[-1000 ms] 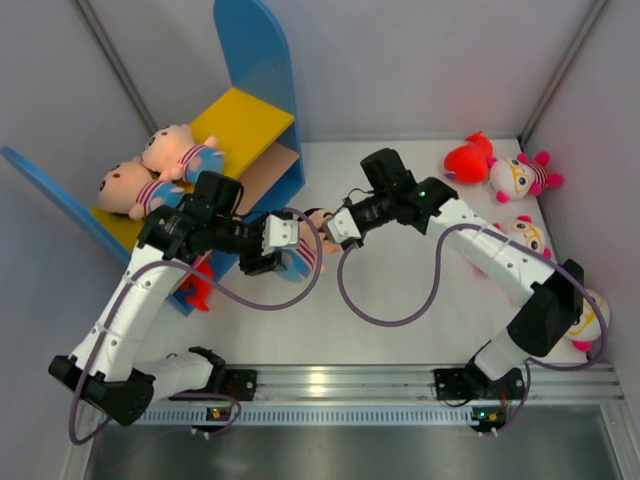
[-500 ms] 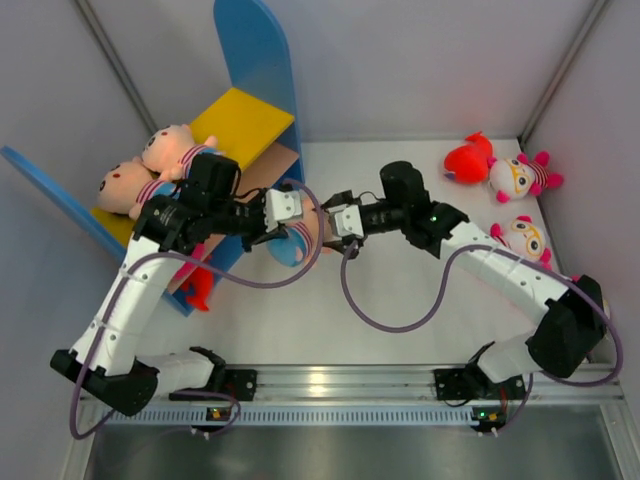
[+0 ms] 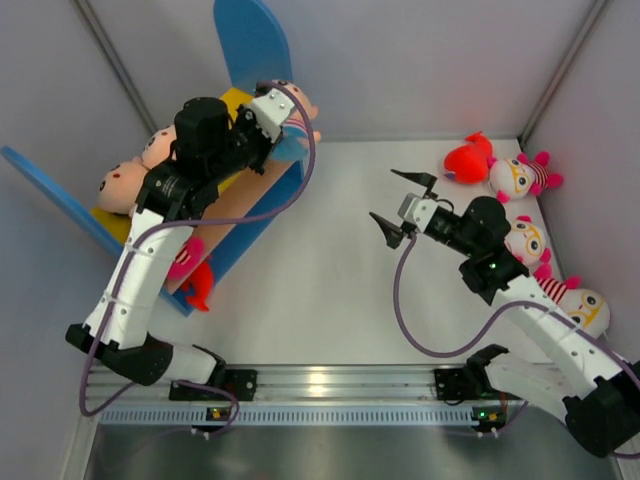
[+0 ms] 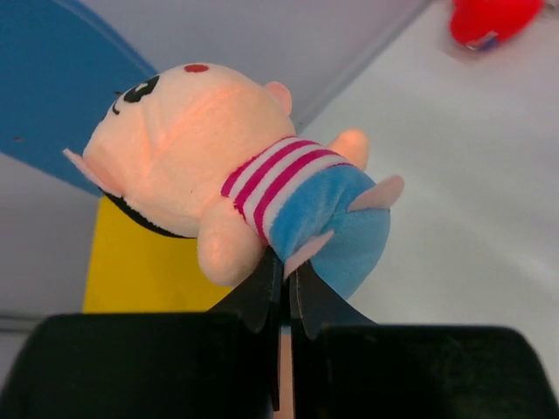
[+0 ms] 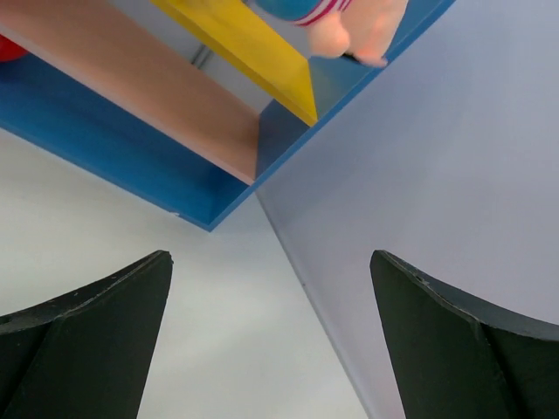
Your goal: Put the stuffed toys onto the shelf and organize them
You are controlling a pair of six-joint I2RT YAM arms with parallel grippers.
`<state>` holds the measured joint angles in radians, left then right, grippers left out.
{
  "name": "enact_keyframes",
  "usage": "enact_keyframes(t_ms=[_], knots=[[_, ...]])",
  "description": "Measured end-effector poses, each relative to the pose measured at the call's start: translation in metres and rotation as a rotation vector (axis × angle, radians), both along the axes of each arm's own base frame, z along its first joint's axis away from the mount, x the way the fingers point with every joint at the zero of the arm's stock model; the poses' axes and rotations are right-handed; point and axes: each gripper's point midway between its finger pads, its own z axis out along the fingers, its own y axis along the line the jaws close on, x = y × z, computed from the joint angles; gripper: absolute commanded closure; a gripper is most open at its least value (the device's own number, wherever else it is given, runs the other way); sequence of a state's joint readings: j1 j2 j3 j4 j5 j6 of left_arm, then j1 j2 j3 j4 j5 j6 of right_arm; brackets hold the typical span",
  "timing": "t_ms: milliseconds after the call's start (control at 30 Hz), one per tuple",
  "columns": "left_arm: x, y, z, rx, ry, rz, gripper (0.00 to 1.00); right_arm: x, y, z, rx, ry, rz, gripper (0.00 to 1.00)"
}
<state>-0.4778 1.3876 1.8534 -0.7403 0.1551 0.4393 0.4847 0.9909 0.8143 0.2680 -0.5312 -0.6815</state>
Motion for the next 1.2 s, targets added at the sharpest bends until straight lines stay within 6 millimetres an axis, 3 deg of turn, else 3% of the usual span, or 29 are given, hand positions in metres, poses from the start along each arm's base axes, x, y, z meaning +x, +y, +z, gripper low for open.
enact_keyframes(t_ms=[100,267,467,600,700,767,833,933,1200], knots=[[0.029,0.014,0.019,-0.044,-0.076,0.158,1.00,-0.006,-0.009,0.001,0.021,-0.011,-0.027,0.04],[0.074,0.032,0.021,-0.080,-0.131,0.366,1.00,-0.007,-0.018,-0.009,0.043,0.017,-0.065,0.04],[0.127,0.062,-0.010,-0.133,-0.107,0.521,1.00,-0.013,-0.021,-0.023,0.060,0.057,-0.071,0.04],[0.148,0.082,-0.039,-0.120,-0.066,0.577,1.00,-0.017,-0.023,-0.027,0.073,0.072,-0.072,0.04],[0.153,0.087,-0.060,-0.112,-0.031,0.573,0.99,-0.021,-0.026,-0.031,0.080,0.082,-0.077,0.03],[0.154,0.088,-0.073,-0.105,-0.006,0.560,0.89,-0.022,-0.028,-0.034,0.087,0.089,-0.087,0.03],[0.155,0.087,-0.079,-0.103,0.002,0.548,0.60,-0.022,-0.029,-0.033,0.092,0.092,-0.093,0.03],[0.152,0.085,-0.081,-0.128,0.009,0.540,0.35,-0.022,-0.030,-0.033,0.103,0.103,-0.100,0.01],[0.133,0.090,-0.058,-0.177,-0.019,0.553,0.20,-0.014,-0.037,-0.036,0.177,0.196,-0.165,0.00]])
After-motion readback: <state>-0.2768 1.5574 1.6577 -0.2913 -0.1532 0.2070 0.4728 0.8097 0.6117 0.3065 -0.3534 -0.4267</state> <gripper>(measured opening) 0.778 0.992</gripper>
